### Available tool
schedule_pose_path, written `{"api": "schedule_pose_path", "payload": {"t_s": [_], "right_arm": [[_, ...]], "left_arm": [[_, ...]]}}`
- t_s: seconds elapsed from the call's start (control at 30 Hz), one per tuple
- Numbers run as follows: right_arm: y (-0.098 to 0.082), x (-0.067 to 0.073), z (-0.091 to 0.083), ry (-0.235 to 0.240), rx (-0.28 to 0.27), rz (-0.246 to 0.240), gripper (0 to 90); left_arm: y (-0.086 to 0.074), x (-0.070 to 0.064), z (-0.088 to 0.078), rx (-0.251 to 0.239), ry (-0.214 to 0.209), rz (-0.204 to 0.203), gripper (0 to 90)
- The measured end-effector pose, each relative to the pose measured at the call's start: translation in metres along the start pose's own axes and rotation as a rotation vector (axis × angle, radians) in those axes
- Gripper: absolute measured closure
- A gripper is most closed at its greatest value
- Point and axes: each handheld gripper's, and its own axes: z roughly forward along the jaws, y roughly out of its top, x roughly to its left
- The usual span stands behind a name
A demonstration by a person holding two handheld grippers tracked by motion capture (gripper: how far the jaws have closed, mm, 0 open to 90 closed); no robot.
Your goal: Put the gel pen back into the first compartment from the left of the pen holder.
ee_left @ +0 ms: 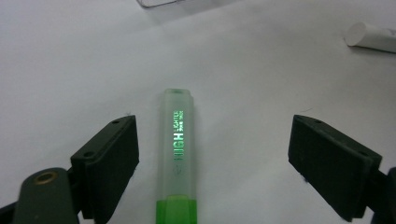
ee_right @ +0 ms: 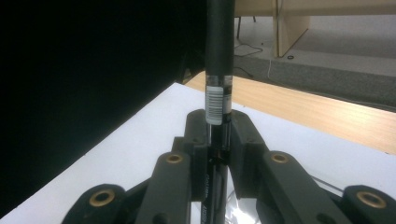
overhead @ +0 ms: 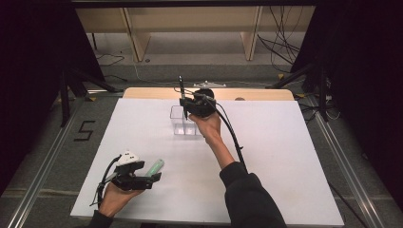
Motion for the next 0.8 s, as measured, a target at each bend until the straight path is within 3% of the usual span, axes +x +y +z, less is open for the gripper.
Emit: {"api": "schedule_pose_path", "payload": {"t_s": [0.3,0.8], "right_arm": [[0.004,0.003,0.021,-0.011,0.020,0.008,79.4],[0.011,0.011,0.043,-0.046,0.044,-0.017,79.4]], "left_arm": [[-0.002,0.001,0.000,0.015,0.022,0.013,15.9],[-0.002,0.000,0.002,0.030,0.010,0.016,15.9]]}}
